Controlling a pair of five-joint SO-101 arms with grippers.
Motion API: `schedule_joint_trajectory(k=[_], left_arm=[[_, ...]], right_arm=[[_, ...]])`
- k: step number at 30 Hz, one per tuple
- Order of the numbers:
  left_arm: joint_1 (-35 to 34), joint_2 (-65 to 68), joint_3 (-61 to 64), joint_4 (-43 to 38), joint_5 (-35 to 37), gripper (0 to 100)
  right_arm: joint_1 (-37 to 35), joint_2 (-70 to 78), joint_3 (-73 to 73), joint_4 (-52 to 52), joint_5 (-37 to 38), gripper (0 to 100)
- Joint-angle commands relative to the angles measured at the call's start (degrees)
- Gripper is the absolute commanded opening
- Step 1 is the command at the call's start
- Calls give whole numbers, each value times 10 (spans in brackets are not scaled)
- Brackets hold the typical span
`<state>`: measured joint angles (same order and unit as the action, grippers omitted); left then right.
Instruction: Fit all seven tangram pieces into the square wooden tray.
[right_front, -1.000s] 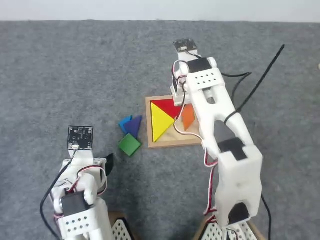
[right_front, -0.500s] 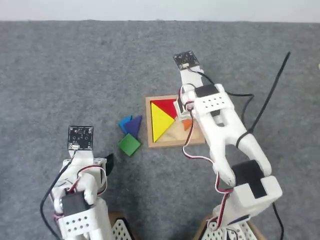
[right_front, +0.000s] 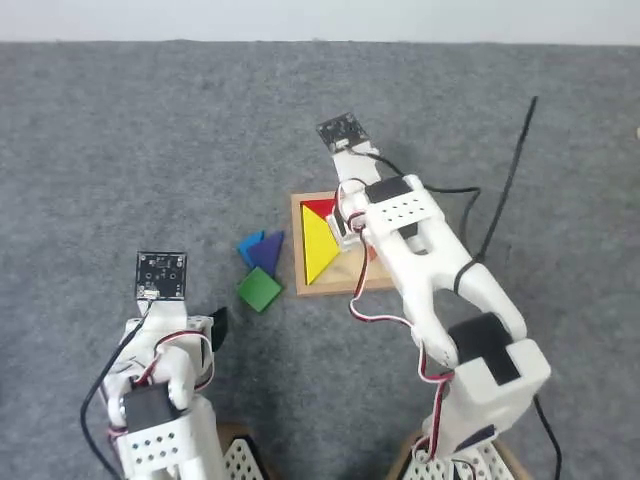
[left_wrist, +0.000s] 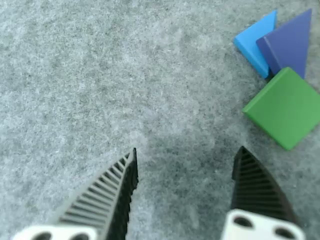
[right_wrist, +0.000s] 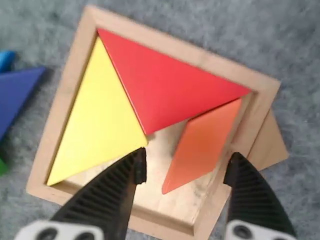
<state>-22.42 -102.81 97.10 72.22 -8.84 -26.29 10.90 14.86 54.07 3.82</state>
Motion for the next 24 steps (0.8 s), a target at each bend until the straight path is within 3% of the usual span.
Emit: schedule_joint_trajectory(k=[1,11,24], left_arm=[[0,-12,-7,2,3,298],[0,-12,-7,2,3,298],[0,-12,-7,2,3,298]], right_arm=[[4,-5,-32,-10,8,232],[56,25,-33,-7,11,232],[68,95,-120,-6,11,232]])
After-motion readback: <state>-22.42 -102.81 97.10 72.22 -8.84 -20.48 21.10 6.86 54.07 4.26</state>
